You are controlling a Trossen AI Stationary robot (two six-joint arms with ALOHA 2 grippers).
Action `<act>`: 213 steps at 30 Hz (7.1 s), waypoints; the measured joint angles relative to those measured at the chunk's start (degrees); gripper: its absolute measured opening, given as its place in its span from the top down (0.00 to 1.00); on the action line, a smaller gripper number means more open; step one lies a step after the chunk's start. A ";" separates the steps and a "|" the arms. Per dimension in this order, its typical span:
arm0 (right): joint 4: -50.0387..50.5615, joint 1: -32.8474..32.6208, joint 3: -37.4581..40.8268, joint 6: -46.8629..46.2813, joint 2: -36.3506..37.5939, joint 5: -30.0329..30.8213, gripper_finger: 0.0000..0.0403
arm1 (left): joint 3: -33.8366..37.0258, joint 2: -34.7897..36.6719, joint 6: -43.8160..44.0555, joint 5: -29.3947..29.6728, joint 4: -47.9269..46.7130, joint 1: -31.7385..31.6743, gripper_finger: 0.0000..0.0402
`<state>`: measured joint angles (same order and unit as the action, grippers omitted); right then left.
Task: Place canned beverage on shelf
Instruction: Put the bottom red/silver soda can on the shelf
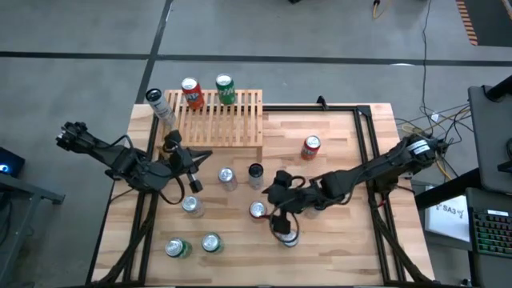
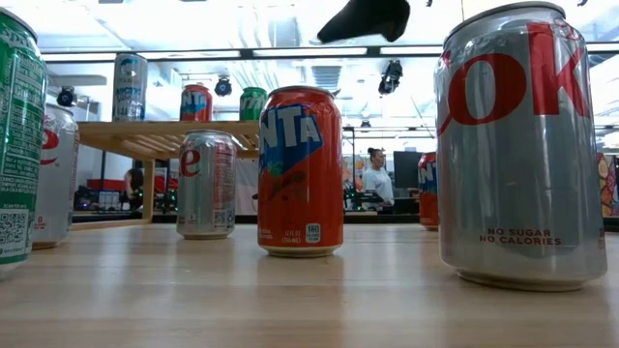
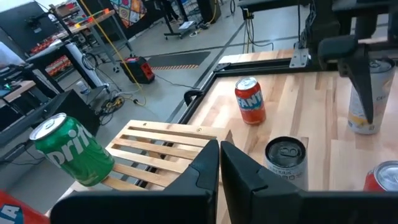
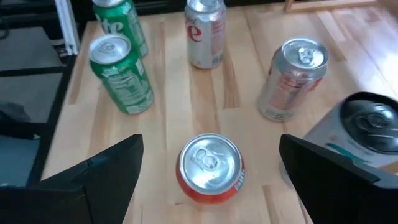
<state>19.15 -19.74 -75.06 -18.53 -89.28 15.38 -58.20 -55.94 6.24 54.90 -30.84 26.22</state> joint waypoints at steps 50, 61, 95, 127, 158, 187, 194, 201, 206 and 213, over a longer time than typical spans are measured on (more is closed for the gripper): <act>51.31 -12.87 -33.83 -14.62 -18.63 -10.87 0.10 | 0.16 -1.18 3.35 -4.97 0.44 2.62 1.00; 50.87 -12.88 -32.44 -14.46 -18.63 -9.32 0.10 | 0.16 -1.18 3.15 -4.95 0.44 2.62 1.00; 43.37 -12.22 -24.96 -14.77 -18.63 -9.24 0.10 | 0.16 -1.18 1.77 -4.93 0.88 2.62 1.00; 42.13 -9.43 -24.97 -18.18 -22.89 -13.13 0.29 | 0.16 -1.18 0.73 -4.93 0.84 2.62 1.00; 70.37 -1.89 -59.56 -10.28 -19.41 -7.67 0.29 | 0.23 -1.16 1.84 -4.95 0.84 2.62 1.00; 47.13 27.07 -59.94 8.04 -18.28 -2.42 0.29 | 0.25 -1.16 1.80 -4.93 1.25 2.60 1.00; 45.30 29.82 -59.94 8.71 -19.76 -5.20 0.28 | 0.27 -1.16 1.80 -4.93 1.25 2.60 1.00; 49.01 30.13 -59.94 8.92 -20.78 -5.41 0.28 | 0.27 -1.16 1.77 -4.49 1.21 2.54 1.00; 52.21 30.20 -59.94 8.51 -21.74 -4.88 0.28 | 0.27 -1.16 0.14 -4.40 1.20 2.55 1.00; 52.14 30.18 -59.94 7.96 -22.83 -4.90 0.27 | 0.27 -1.16 -1.02 -1.28 1.42 2.54 1.00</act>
<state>71.29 10.44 -135.00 -10.57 -112.12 10.48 -57.93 -57.10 5.21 53.63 -29.42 28.75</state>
